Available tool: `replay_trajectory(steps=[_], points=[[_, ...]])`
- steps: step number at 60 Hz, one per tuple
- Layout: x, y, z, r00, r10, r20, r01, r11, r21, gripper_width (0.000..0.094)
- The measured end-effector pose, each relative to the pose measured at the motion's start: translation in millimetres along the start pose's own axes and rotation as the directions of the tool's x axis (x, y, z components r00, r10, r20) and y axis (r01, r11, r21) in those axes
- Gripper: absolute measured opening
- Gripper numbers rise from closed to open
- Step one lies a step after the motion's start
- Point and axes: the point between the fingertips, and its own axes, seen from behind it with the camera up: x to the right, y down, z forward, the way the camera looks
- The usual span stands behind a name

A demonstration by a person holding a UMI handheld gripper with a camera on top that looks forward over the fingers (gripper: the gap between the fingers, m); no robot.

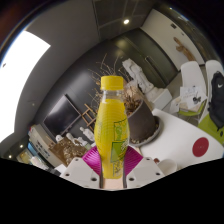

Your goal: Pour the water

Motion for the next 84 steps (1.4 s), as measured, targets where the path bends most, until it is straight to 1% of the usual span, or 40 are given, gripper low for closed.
replay_trajectory(steps=[3,6,9,13,19,25,34,44,46,48,51,58,59,60,62,63,64,66,67,71,77,84], points=[[9.8,-22.4,-5.9,0.992,-0.119,-0.032,0.120,0.992,0.034,0.0259],[27.1,-44.3,-11.9,0.971,-0.221,-0.088,0.227,0.971,0.070,0.0258],[51.0,-64.8,-15.8,0.941,-0.306,-0.145,0.319,0.944,0.082,0.0259],[86.4,-82.3,-17.4,0.898,-0.384,-0.215,0.406,0.911,0.072,0.0258],[145.5,-89.1,-19.2,0.827,-0.475,-0.301,0.504,0.864,0.021,0.0258],[201.5,-75.1,-19.1,0.774,-0.528,-0.350,0.544,0.837,-0.059,0.0257],[261.4,-47.1,-19.1,0.755,-0.535,-0.379,0.522,0.840,-0.148,0.0257],[312.4,-10.7,-21.3,0.711,-0.551,-0.437,0.512,0.832,-0.215,0.0262],[308.4,-14.2,-26.3,0.711,-0.551,-0.438,0.528,0.829,-0.185,0.0262],[308.4,-12.3,-27.2,0.706,-0.553,-0.443,0.531,0.827,-0.185,0.0268],[308.1,-12.9,-23.6,0.703,-0.549,-0.452,0.531,0.828,-0.180,0.0361],[309.9,-11.9,-27.2,0.717,-0.523,-0.460,0.497,0.847,-0.188,0.0490],[313.6,-7.6,-24.2,0.720,-0.519,-0.461,0.489,0.851,-0.194,0.0525],[312.4,-6.3,-26.2,0.722,-0.516,-0.461,0.479,0.853,-0.206,0.0588],[310.9,-3.5,-30.0,0.726,-0.514,-0.457,0.466,0.856,-0.223,0.0744],[309.3,-2.8,-32.2,0.728,-0.512,-0.456,0.460,0.858,-0.229,0.0841],[307.7,-2.9,-34.8,0.729,-0.511,-0.456,0.456,0.859,-0.235,0.0874],[303.0,-3.7,-40.5,0.727,-0.510,-0.459,0.450,0.860,-0.242,0.0831],[301.7,-1.6,-40.4,0.726,-0.509,-0.463,0.448,0.860,-0.242,0.0827],[283.2,-2.4,-58.9,0.716,-0.516,-0.471,0.445,0.857,-0.261,0.0864],[244.2,4.5,-92.5,0.707,-0.525,-0.474,0.440,0.851,-0.286,0.0858],[187.3,13.8,-138.7,0.703,-0.544,-0.458,0.448,0.839,-0.309,0.0861]])
